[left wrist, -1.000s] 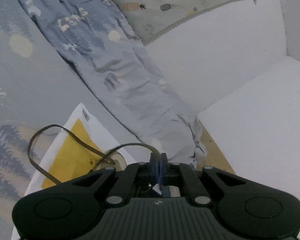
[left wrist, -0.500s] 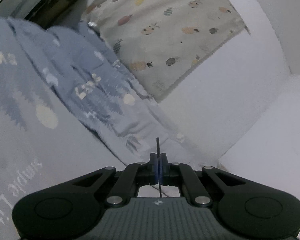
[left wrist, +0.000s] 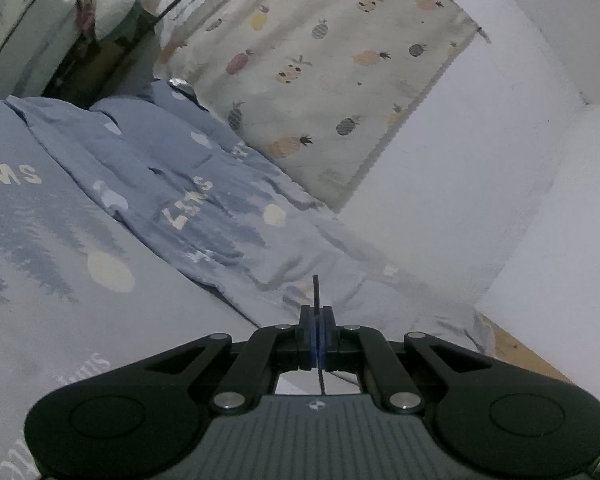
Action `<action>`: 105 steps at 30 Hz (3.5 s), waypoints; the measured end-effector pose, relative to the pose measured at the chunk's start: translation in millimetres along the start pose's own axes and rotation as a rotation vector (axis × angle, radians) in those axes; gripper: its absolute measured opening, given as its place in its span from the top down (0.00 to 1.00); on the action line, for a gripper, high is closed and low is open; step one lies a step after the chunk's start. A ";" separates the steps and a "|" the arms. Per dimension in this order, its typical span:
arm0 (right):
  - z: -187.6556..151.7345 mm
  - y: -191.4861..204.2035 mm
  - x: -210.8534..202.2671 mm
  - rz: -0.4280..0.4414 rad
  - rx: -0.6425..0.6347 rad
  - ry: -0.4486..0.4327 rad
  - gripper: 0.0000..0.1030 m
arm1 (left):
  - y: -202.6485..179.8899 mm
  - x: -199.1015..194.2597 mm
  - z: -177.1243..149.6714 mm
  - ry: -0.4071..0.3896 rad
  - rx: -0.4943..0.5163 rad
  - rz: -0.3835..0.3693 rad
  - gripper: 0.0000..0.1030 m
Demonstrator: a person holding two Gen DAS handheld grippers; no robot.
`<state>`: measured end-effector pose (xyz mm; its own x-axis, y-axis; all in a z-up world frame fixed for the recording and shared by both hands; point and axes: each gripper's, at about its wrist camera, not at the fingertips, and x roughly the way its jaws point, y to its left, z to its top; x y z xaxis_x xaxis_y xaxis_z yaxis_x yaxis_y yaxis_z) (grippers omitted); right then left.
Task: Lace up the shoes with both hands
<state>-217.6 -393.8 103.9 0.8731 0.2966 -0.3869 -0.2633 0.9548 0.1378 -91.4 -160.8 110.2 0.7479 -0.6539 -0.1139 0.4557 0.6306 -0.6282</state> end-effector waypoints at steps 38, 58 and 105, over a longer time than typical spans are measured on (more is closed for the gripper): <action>-99.6 -312.5 -237.5 -1.067 0.750 -0.081 0.66 | -87.2 52.9 -77.0 0.164 0.147 -0.151 1.00; -5.3 -192.2 -186.2 -0.898 0.301 -0.272 0.99 | -75.3 21.4 -17.8 0.017 0.094 -0.102 1.00; 240.9 87.1 -248.2 -0.582 -0.145 -0.539 1.00 | -277.0 -122.2 164.5 -0.243 0.383 -0.299 1.00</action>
<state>-358.4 -388.7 431.6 0.9547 -0.2637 0.1381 0.2767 0.9572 -0.0845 -229.7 -186.8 424.8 0.6281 -0.7411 0.2370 0.7750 0.5689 -0.2750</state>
